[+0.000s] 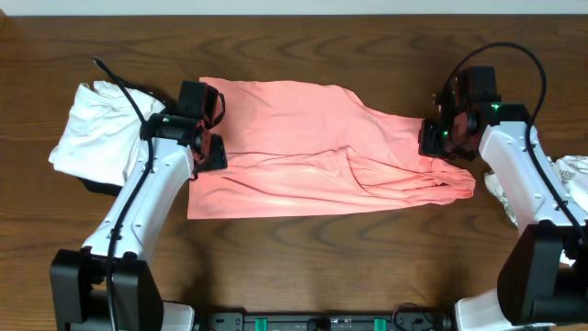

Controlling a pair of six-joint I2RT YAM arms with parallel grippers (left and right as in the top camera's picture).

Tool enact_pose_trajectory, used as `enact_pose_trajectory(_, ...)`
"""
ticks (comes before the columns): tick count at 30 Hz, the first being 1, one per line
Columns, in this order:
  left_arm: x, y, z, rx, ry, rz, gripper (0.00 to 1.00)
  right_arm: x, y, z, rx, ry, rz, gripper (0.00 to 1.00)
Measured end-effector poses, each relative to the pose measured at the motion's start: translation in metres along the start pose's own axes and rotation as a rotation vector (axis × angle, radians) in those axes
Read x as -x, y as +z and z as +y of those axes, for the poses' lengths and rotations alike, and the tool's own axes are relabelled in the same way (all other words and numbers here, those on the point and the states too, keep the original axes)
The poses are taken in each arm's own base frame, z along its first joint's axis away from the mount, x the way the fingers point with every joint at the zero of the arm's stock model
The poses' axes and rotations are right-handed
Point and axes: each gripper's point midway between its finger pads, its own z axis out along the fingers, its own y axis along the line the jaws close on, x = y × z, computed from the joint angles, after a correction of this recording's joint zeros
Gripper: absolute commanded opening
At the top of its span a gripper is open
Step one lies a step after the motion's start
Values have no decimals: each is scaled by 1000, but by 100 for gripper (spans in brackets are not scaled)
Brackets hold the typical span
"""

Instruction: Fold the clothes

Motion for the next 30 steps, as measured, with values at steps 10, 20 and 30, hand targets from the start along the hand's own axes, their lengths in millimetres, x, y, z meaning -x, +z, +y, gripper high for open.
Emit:
enact_pose_trajectory(10,73,-15,-16,-224,-32,-171,87,38,-12,57,309,-169,-161,19)
enact_pose_trajectory(20,185,-5,-45,-387,65,-314,87,31,-22,79,447,-217,-142,20)
enact_pose_trajectory(30,187,103,-52,-391,63,-233,86,13,-19,74,432,-220,-67,19)
